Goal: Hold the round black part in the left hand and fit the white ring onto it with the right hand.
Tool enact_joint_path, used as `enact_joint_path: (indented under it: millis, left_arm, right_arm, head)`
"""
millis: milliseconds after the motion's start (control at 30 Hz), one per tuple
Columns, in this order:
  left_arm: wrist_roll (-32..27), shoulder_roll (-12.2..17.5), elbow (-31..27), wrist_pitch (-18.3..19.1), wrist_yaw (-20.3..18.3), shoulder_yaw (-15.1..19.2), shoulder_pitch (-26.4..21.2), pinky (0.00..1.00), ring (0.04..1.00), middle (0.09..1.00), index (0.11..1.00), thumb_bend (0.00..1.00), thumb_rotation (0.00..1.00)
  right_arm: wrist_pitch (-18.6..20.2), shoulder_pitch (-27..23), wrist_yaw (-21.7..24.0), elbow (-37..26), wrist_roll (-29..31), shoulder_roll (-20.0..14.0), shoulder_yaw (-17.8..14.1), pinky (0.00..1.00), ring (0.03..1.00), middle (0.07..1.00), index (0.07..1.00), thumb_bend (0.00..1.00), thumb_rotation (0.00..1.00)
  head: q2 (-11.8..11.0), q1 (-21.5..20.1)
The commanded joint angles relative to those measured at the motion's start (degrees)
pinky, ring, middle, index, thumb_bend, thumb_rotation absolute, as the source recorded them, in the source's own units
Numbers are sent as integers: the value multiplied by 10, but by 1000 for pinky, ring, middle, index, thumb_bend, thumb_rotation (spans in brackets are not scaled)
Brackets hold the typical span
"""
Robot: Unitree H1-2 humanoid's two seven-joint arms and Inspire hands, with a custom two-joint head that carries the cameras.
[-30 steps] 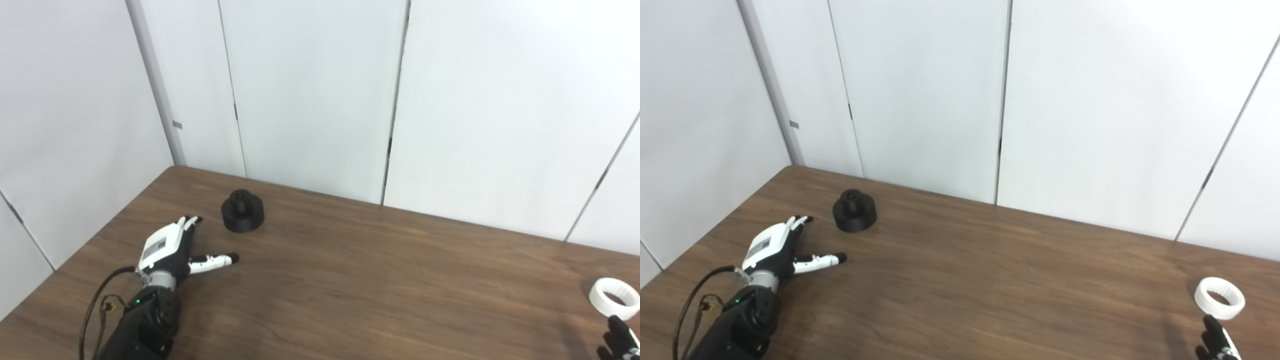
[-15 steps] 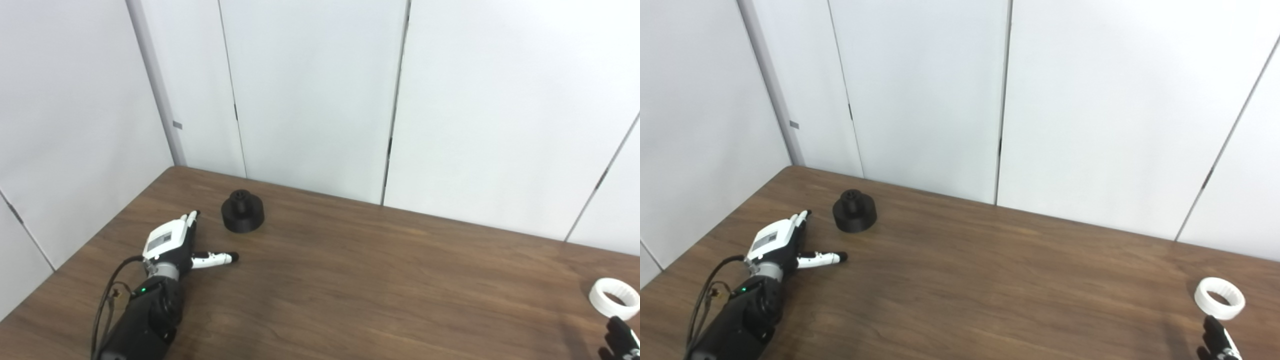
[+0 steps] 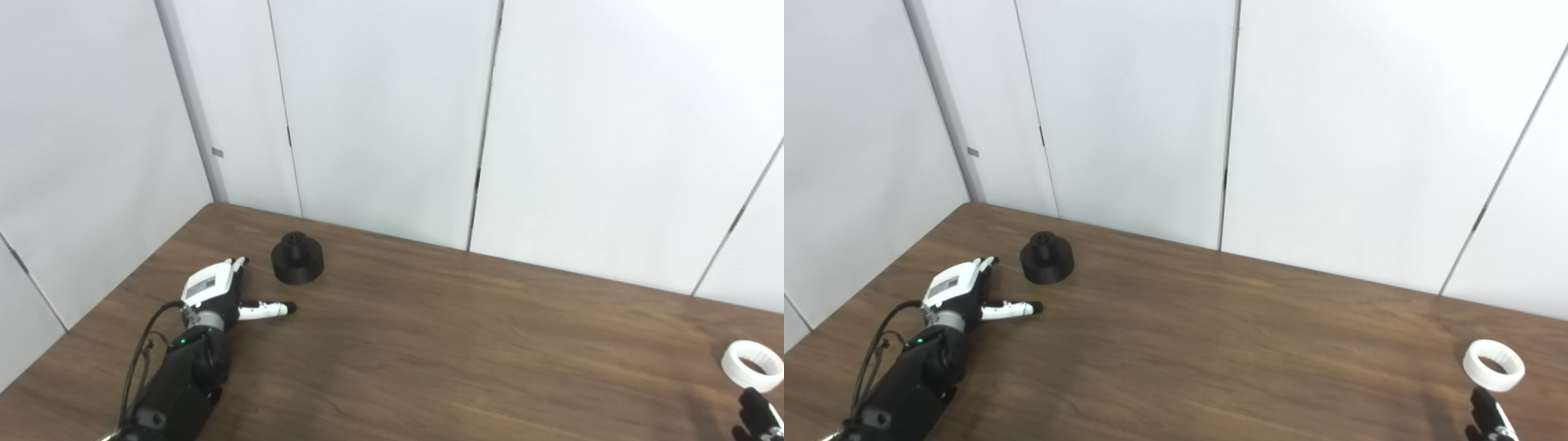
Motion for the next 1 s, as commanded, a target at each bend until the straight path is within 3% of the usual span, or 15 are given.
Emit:
enact_joint_path:
  millis: [0, 967]
  left_arm:
    - [20, 31, 7, -9, 22, -6, -65, 1000, 1000, 1000, 956, 1000, 651]
    - [-7, -3, 83, -34, 28, -29, -129, 1000, 1000, 1000, 950, 1000, 600]
  right_arm:
    - [-30, 130, -3, -27, -1, 25, 10, 1000, 1000, 963, 927, 688, 1000]
    - [-39, 136, -4, -30, -4, 32, 14, 1000, 1000, 958, 928, 675, 1000]
  head:
    - [0, -2]
    - [4, -11]
